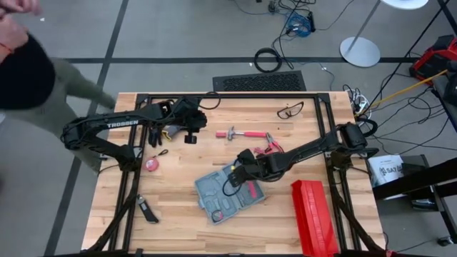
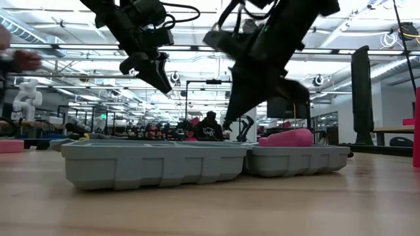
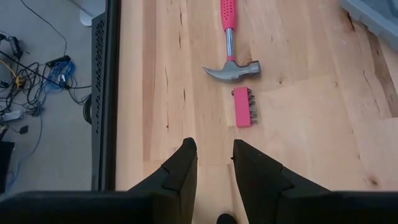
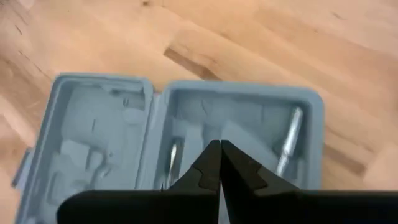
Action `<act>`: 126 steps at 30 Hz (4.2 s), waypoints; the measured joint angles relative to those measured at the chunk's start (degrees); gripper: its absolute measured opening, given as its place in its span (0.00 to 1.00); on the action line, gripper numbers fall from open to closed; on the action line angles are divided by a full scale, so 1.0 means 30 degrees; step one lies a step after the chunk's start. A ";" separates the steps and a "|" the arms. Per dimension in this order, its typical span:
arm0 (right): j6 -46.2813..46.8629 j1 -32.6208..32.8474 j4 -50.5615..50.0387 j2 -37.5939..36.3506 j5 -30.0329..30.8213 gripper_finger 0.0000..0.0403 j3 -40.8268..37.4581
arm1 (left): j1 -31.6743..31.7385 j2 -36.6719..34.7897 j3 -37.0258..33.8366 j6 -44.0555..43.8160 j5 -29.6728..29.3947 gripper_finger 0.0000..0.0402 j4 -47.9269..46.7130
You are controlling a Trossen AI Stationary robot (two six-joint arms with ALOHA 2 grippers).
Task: Prefit tool cases
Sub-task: Put the red screwdriver into the gray prefit tools case
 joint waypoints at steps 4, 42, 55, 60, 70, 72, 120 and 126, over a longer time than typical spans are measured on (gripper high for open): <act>0.0012 -0.0215 -0.0723 0.0564 -0.0088 0.00 -0.0006 | 0.0000 0.0000 0.0000 -0.0081 -0.0004 0.27 -0.0007; 0.1234 0.1153 -0.6460 0.1119 -0.0945 0.00 0.2079 | 0.0007 0.0000 0.0000 -0.0423 -0.0015 0.27 -0.0011; 0.0922 0.0735 -0.5836 0.1743 -0.0988 0.00 0.2102 | 0.0007 0.0000 0.0000 -0.0423 -0.0015 0.27 0.0003; 0.0880 0.0996 -0.7016 0.0876 -0.0541 0.00 0.3241 | 0.0000 0.0000 0.0000 -0.0431 -0.0015 0.27 -0.0022; 0.3392 0.2192 -0.9094 0.0980 -0.1048 0.00 0.3548 | 0.0007 0.0005 0.0000 -0.0431 -0.0015 0.27 0.0007; 0.3545 0.2318 -0.8997 0.0993 -0.1076 0.00 0.3548 | 0.0000 0.0007 0.0000 -0.0423 -0.0011 0.27 0.0007; 0.4101 0.2440 -1.0890 0.3230 -0.2596 0.00 0.4264 | 0.0004 0.0007 -0.0007 -0.0853 0.0641 0.27 -0.0510; 0.3648 0.2440 -1.0553 0.3179 -0.2452 0.00 0.4044 | 0.0007 0.0007 -0.0007 -0.0853 0.0641 0.27 -0.0505</act>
